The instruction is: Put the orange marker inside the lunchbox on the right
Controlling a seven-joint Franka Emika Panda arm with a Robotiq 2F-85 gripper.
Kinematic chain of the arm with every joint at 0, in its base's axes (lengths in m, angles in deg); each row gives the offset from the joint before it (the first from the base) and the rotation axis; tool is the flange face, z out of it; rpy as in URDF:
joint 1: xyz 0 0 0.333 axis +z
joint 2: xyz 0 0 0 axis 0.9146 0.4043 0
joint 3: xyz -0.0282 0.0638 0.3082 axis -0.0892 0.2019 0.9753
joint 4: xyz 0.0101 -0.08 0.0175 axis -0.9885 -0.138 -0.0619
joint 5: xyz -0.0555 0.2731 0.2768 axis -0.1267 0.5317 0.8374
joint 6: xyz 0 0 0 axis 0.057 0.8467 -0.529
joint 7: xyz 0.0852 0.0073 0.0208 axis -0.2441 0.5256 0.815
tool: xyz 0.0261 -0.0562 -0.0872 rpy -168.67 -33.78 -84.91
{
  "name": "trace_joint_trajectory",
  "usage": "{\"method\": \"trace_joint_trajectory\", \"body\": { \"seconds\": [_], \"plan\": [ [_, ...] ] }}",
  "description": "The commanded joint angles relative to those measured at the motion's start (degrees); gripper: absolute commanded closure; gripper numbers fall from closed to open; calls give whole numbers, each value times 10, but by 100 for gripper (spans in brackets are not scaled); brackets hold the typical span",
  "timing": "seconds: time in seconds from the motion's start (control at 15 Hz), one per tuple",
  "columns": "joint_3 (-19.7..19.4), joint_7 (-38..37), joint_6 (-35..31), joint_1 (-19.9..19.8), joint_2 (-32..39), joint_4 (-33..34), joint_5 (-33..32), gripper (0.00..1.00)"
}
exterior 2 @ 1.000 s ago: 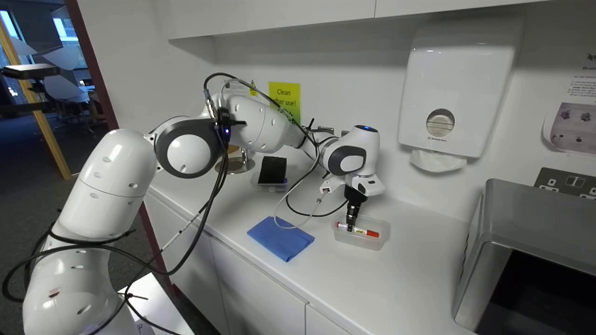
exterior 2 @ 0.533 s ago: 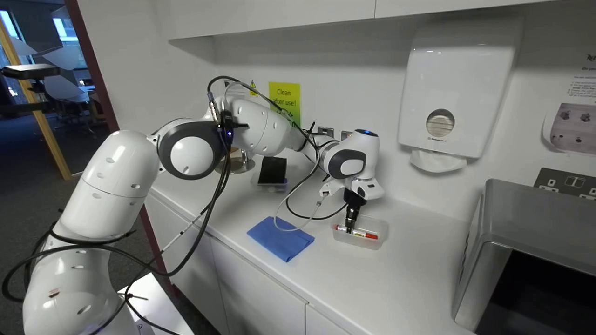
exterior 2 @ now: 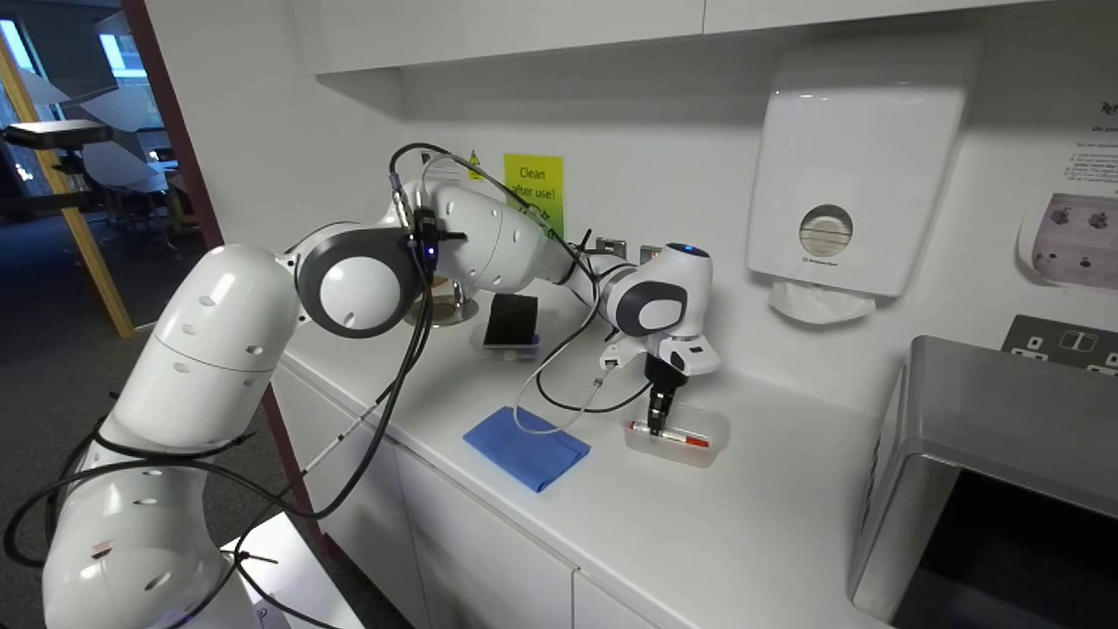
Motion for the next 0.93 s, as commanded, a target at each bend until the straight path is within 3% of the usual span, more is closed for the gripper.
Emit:
{"method": "trace_joint_trajectory", "body": {
  "seconds": [0.0, 0.33, 0.87],
  "plan": [
    [-2, -9, 25, -2, -1, 16, 9, 36],
    [-9, -16, 9, 8, -34, 1, -4, 1],
    [-8, -15, -2, 14, -92, -4, -10, 0]
  ]
}}
